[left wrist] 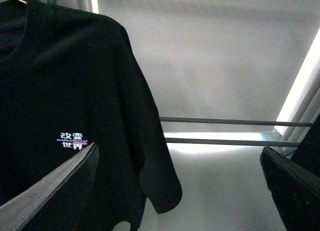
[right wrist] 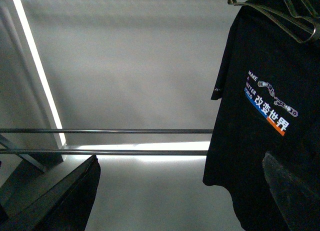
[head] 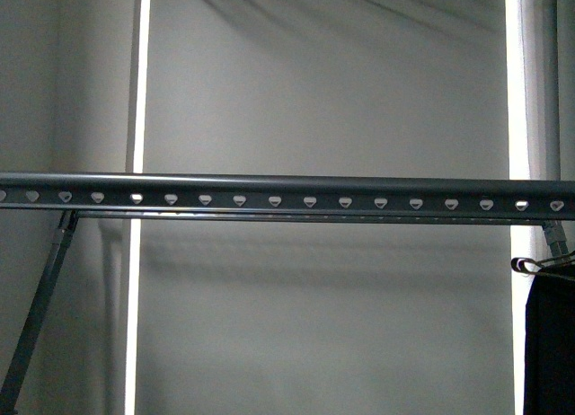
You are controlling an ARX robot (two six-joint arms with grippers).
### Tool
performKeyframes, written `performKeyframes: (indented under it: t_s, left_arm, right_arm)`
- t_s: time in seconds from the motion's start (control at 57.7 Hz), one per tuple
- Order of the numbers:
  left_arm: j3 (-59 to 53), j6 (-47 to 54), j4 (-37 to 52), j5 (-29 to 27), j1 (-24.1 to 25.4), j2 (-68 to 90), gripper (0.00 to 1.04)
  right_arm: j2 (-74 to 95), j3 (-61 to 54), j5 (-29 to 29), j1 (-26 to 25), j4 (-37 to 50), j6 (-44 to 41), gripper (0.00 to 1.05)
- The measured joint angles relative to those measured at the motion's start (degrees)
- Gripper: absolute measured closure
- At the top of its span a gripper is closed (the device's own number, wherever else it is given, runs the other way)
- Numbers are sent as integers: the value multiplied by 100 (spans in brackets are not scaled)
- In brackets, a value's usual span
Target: Hang clothes on hanger
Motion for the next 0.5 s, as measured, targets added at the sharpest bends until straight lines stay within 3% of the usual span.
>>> performKeyframes:
  t_s: [0.502]
  left_arm:
    - [0, -2, 0, 0, 0, 0, 7]
  right_arm:
    - [0, 0, 0, 0, 0, 0, 7]
